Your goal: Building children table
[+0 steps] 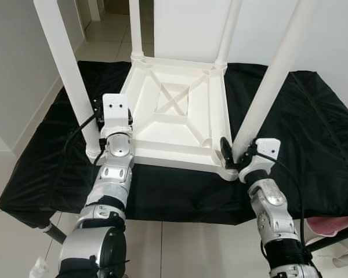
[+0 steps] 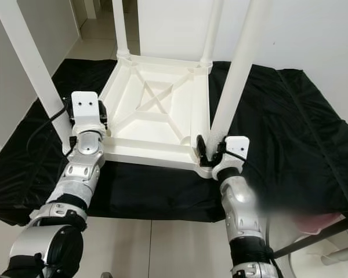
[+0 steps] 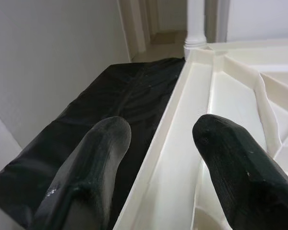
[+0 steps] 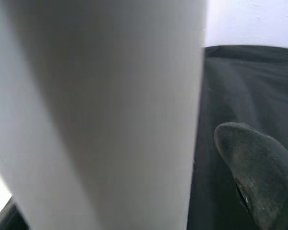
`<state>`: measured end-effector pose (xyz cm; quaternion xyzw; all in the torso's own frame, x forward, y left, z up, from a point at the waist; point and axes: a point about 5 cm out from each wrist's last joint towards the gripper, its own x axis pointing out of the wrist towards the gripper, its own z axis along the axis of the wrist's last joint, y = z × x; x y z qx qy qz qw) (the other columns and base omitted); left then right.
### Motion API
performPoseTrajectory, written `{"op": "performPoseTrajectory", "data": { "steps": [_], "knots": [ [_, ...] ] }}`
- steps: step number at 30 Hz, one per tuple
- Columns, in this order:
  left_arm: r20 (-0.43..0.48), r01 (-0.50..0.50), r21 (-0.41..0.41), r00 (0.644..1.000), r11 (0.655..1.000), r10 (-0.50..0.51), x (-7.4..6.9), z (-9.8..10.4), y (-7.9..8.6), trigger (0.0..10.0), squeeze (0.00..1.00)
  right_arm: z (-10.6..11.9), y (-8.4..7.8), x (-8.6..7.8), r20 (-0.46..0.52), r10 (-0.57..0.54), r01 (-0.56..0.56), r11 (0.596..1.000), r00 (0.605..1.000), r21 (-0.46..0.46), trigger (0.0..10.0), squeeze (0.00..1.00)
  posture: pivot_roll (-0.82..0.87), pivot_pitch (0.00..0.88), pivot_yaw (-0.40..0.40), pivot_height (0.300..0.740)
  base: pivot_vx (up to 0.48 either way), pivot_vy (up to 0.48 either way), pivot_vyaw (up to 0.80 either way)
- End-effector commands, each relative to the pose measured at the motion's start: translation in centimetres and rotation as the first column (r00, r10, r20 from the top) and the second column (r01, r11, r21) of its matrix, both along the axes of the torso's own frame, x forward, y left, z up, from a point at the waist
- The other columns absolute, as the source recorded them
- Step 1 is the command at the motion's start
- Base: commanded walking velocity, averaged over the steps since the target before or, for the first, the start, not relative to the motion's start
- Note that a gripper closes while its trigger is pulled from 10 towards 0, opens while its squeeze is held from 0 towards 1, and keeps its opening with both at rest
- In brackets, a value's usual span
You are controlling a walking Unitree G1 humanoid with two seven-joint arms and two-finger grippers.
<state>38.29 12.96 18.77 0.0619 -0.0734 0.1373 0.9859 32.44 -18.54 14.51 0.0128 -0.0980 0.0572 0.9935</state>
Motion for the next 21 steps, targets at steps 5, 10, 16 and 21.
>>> {"op": "performPoseTrajectory", "data": {
  "steps": [5,10,16,21],
  "knots": [
    [-0.026,-0.319,-0.015,0.948,0.948,0.318,-0.6,-0.8,2.7,10.0,0.00,0.0,-1.2,0.2,0.007,-0.027,0.027,1.000,1.000,0.012,10.0,0.00,0.00,0.063,-0.001,0.740,0.000,0.000,0.00],
    [-0.046,-0.444,0.043,0.894,0.895,0.445,-0.9,-1.1,3.4,10.0,0.00,-0.1,-0.8,0.3,0.007,-0.010,0.010,1.000,1.000,0.025,10.0,0.00,0.00,0.063,0.000,0.740,0.000,0.000,0.00],
    [-0.054,-0.510,0.076,0.856,0.857,0.514,-1.2,-1.3,3.9,10.0,0.00,-0.3,-0.6,0.4,0.008,0.000,-0.001,0.999,1.000,0.039,10.0,0.00,0.00,0.061,0.004,0.740,0.000,0.000,0.00],
    [-0.073,-0.661,0.178,0.730,0.729,0.680,-2.0,-1.7,5.9,10.0,0.00,-0.1,-0.6,1.1,-0.013,0.102,-0.102,0.995,0.995,0.016,10.0,0.00,0.00,0.063,0.011,0.740,0.000,0.000,0.00]
  ]
}}
